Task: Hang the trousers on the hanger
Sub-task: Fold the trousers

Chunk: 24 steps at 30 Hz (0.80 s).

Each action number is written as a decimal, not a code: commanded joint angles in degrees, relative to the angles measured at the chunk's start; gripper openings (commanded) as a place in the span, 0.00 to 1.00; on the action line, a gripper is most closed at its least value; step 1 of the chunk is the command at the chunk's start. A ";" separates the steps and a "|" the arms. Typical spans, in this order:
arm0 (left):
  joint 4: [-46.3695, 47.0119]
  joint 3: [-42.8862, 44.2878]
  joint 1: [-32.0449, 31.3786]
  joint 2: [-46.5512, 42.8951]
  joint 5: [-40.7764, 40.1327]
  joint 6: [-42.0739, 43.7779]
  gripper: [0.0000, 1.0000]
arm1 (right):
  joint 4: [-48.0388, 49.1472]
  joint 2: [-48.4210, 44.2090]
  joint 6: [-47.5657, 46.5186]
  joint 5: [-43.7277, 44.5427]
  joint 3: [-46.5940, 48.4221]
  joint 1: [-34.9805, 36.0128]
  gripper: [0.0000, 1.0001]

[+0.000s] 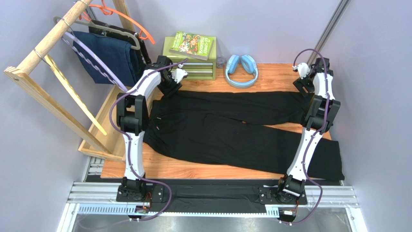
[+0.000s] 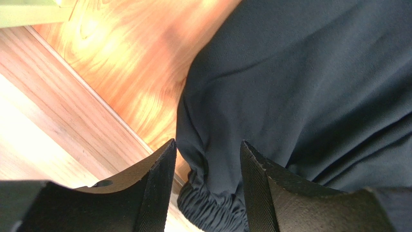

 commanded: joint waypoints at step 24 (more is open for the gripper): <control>-9.62 12.91 1.17 10.24 4.61 -0.28 0.63 | -16.77 4.80 -11.05 -3.83 -2.63 -0.24 0.14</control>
